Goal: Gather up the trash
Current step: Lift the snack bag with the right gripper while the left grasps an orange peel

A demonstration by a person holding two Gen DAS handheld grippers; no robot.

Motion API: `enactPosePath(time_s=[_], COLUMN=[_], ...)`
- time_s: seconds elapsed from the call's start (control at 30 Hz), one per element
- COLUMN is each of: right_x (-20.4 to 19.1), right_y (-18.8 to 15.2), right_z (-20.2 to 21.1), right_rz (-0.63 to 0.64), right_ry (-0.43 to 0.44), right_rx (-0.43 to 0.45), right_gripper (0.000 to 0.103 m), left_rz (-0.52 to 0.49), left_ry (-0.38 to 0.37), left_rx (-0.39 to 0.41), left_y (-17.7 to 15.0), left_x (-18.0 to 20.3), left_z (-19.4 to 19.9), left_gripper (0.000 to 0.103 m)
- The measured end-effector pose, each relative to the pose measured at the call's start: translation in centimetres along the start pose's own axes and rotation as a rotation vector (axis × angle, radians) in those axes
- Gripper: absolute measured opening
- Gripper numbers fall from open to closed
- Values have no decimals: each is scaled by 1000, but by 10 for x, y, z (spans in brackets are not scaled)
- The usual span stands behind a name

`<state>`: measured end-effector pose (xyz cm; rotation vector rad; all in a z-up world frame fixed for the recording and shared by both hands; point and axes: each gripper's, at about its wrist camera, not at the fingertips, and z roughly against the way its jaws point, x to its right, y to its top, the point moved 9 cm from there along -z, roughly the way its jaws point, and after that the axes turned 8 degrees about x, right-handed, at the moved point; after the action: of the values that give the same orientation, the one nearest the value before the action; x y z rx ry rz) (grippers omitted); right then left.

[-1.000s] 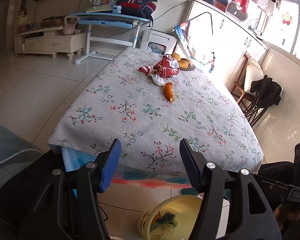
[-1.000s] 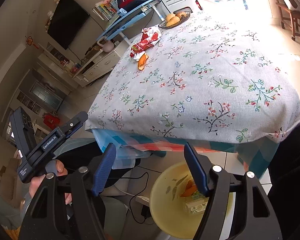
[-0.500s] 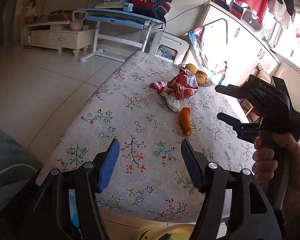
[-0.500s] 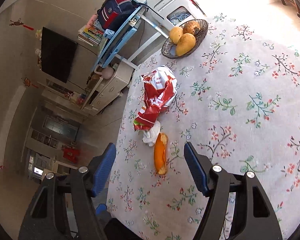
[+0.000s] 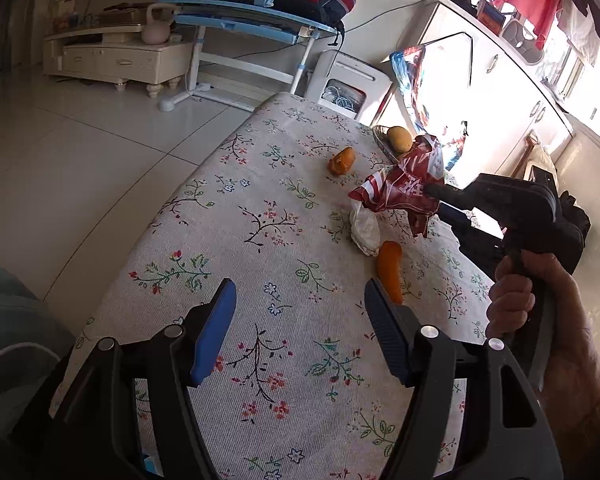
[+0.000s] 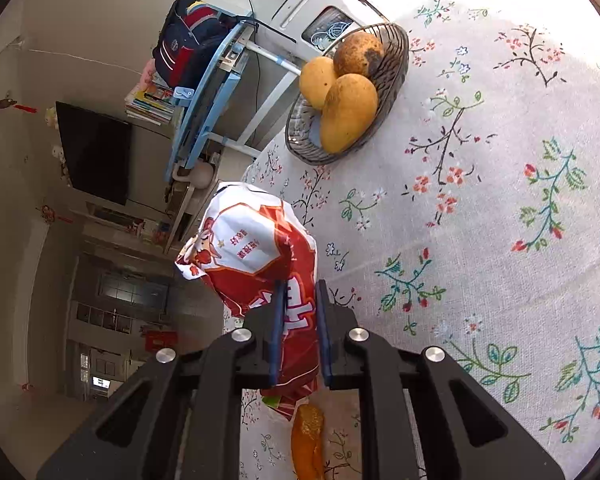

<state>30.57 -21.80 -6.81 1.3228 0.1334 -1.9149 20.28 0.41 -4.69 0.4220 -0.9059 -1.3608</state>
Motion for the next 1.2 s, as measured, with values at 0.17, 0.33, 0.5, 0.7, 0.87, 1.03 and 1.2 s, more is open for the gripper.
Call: enactPosePath(time_s=[0.17,0.33,0.5,0.7,0.87,1.03,1.2], right_x=[20,51,69,62,62,58,53], right_y=[-1,-22,-31,-30,-28,-28,-30], right_z=[58,100,106,91,86,84,82], right_rz=[38,92,69,124,137,172,238], right_ry=[0,-85,-102,-122,-121,-134,-161], right_rx=[-16,-85,-84,-98,-107,-111,-113], right_gripper=[16,16,16,17,17,17,18], left_rz=[-48,-79,-113,-181,-209,-281,-306], left_ry=[2,-1,11,23,13,19,30], left_rx=[-17,-5,2,-9,-26,-88,-94], left_y=[-3,6,21,32,21,-9,-9], left_x=[18,32,45,58,67,75,82], left_z=[-15,-27,-47,-72,-66,-72,-78], left_gripper=[64,64,64,64,64,61,30])
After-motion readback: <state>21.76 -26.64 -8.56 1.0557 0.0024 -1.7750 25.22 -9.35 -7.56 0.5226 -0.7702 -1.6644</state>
